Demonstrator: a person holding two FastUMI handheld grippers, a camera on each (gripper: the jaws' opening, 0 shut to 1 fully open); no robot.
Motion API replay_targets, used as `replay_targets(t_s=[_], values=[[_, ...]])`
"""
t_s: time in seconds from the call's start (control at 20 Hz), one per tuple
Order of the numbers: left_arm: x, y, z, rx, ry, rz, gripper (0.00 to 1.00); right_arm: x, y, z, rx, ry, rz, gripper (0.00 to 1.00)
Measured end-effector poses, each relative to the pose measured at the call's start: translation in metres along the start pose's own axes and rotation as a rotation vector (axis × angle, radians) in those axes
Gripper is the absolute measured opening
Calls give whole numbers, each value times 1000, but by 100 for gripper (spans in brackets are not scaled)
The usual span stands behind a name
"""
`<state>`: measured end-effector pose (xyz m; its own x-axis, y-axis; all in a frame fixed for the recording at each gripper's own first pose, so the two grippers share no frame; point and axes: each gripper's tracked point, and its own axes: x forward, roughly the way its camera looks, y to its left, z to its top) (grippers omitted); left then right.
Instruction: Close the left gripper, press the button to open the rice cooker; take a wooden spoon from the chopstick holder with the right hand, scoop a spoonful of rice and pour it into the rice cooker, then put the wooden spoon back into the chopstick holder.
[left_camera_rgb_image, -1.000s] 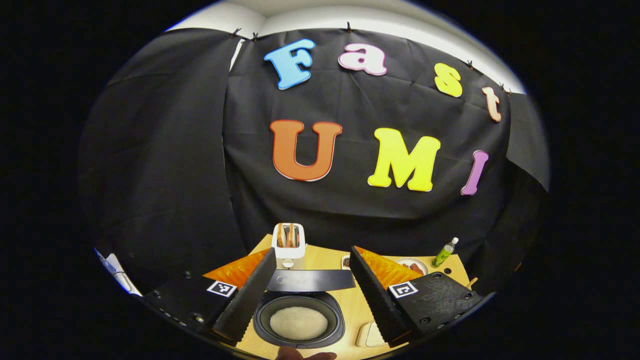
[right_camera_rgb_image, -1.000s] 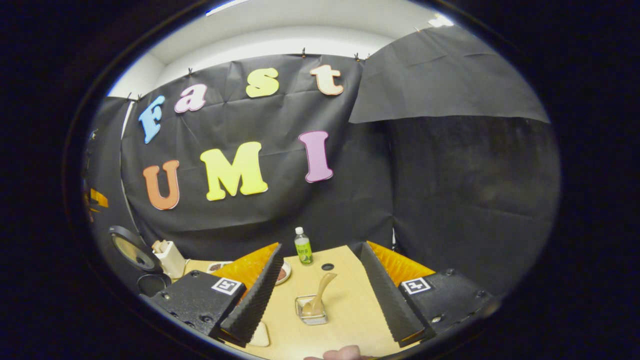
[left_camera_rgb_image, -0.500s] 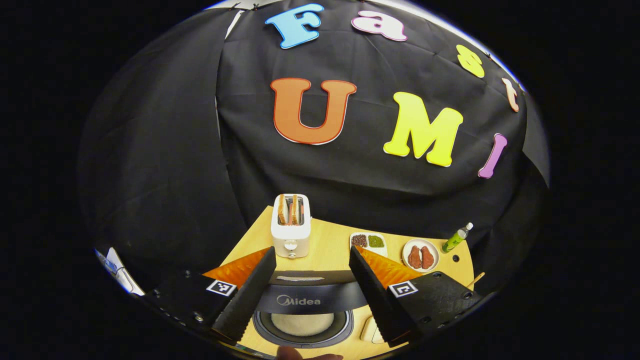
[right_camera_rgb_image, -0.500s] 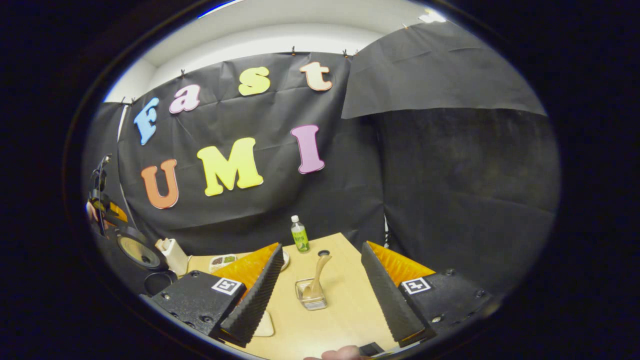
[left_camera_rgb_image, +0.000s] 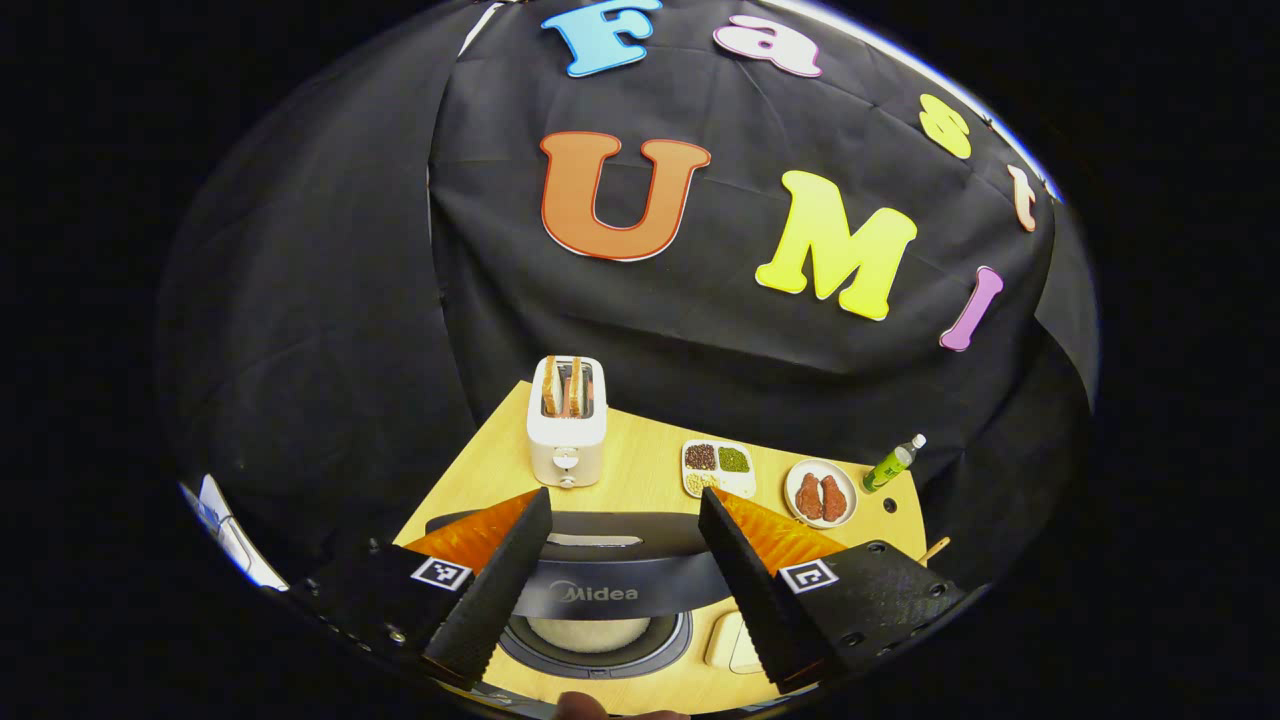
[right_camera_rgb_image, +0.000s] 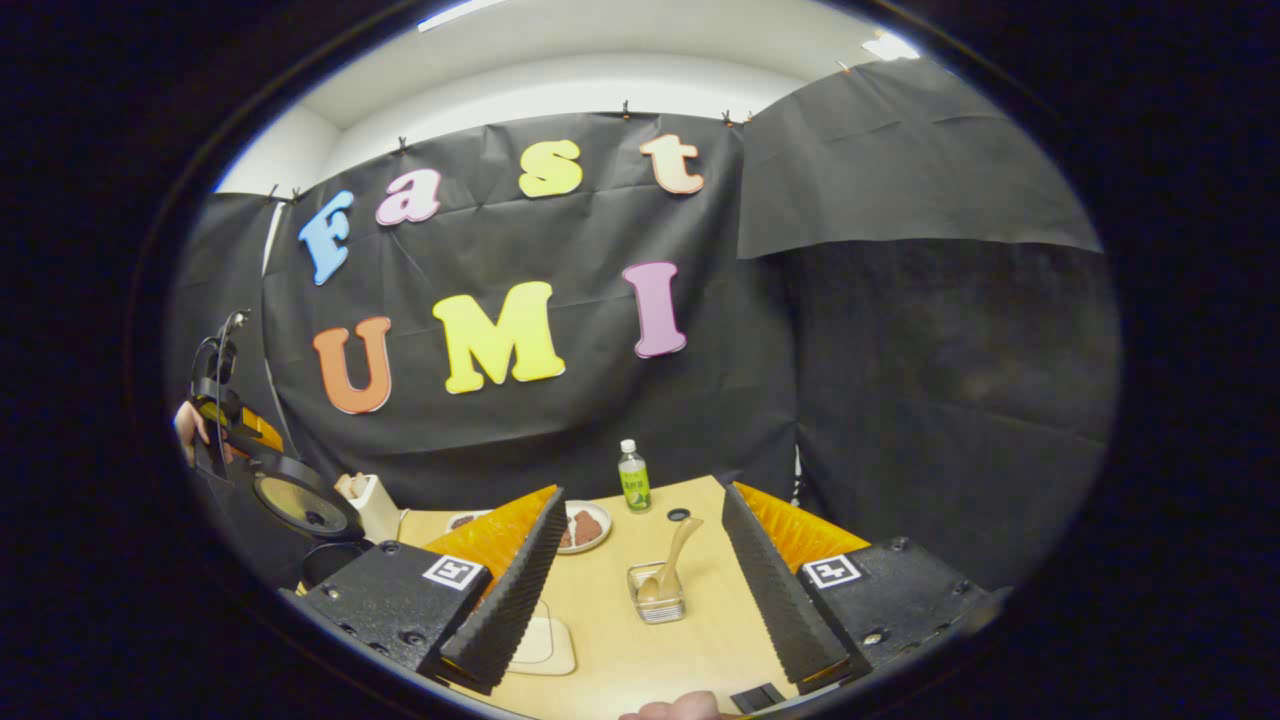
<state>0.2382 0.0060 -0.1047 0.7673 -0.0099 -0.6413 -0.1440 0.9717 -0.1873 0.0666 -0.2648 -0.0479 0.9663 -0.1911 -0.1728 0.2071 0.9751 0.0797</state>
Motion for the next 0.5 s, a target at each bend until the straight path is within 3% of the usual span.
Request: replay_targets(t_s=[0.3,0.5], values=[[-21,-4,-49,3,68,-7,96,-1,46,-2,-45,16,94,99],[-32,-3,-89,3,40,0,96,-4,72,-1,-92,12,153,100]])
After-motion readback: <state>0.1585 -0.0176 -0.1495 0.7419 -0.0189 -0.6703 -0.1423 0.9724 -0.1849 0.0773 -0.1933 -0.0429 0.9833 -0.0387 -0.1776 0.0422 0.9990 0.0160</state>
